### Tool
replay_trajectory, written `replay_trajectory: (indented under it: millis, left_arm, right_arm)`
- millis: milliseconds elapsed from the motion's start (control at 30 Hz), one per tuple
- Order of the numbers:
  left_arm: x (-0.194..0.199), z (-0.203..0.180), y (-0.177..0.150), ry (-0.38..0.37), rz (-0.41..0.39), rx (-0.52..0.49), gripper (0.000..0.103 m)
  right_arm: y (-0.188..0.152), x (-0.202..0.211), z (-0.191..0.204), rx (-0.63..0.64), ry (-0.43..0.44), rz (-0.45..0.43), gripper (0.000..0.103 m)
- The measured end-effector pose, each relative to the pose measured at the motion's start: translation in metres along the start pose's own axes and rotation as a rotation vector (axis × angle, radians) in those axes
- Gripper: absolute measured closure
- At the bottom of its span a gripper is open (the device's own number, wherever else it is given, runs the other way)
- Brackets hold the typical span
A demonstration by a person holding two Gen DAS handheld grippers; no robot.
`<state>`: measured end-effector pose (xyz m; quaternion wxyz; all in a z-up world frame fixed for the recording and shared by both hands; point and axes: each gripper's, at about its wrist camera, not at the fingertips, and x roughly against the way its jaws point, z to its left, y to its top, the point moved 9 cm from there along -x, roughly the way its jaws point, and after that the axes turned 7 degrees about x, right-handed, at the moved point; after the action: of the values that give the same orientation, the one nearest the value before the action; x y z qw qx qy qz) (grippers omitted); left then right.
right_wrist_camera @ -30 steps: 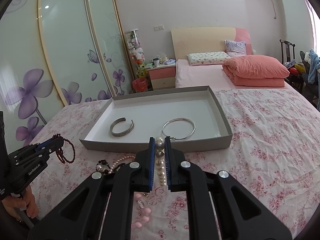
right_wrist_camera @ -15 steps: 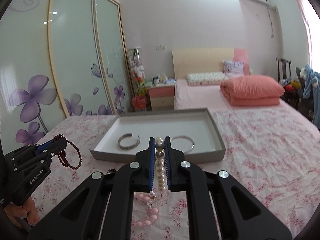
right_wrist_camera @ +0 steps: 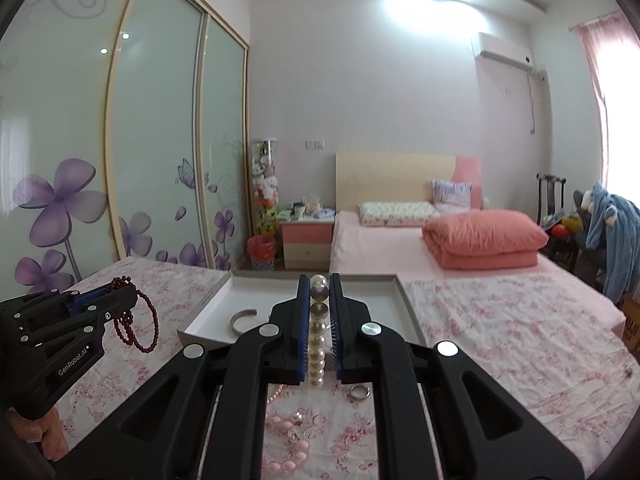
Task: Organize jewelry
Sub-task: 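Lower red beads onto the tray's silver dish with left tool while right tool lowers pearls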
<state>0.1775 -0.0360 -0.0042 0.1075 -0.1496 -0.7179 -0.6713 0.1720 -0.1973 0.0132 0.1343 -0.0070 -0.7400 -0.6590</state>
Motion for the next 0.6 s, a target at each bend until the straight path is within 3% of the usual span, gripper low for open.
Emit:
replay_trajectory:
  millis: [267,600]
  left_arm:
    - [0.005,-0.010,0.010,-0.021,-0.029,-0.010,0.089]
    - [-0.011,-0.017,0.020,-0.036,-0.030,-0.026,0.089]
  right_arm:
    - [0.014,0.008,0.002,0.030,-0.022,-0.064,0.093]
    - [0.024,-0.011,-0.004,0.018,-0.024,-0.070,0.093]
